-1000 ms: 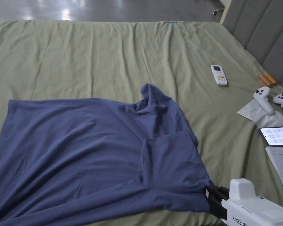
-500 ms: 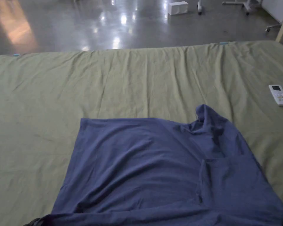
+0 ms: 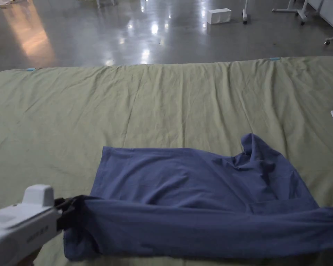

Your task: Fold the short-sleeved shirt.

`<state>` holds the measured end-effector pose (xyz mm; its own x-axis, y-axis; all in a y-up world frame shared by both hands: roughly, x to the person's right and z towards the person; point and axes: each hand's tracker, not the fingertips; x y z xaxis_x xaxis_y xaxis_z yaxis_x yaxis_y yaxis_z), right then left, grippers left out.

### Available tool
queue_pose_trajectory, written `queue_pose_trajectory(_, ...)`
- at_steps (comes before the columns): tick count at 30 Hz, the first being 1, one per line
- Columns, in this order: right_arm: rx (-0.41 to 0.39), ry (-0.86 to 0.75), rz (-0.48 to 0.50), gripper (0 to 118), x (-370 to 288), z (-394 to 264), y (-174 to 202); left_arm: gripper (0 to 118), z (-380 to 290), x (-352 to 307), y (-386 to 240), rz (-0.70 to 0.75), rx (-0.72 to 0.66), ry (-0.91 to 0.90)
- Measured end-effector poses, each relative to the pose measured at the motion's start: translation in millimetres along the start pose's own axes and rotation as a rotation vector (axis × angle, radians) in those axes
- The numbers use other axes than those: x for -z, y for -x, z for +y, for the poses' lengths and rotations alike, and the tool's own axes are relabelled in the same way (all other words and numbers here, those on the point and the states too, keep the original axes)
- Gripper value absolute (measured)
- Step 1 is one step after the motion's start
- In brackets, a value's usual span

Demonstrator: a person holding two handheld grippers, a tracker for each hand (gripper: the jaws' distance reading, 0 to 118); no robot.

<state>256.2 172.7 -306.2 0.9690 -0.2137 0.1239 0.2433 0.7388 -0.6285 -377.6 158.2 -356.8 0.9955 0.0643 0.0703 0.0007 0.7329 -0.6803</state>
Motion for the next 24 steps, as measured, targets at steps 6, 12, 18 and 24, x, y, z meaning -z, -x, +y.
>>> queue_pose_trajectory(6,0.029,0.094,-0.055,4,85,33,9,9,26,71,-9,0.066,-0.012,0.111)
queue_pose_trajectory(12,-0.16,0.193,-0.115,40,127,22,19,16,18,104,1,0.051,-0.119,0.206)
queue_pose_trajectory(18,-0.046,-0.022,-0.053,81,61,30,-20,87,25,21,11,-0.01,-0.18,0.011)
queue_pose_trajectory(24,0.015,-0.304,0.036,86,-89,4,10,87,3,-137,-26,-0.04,-0.119,-0.312)
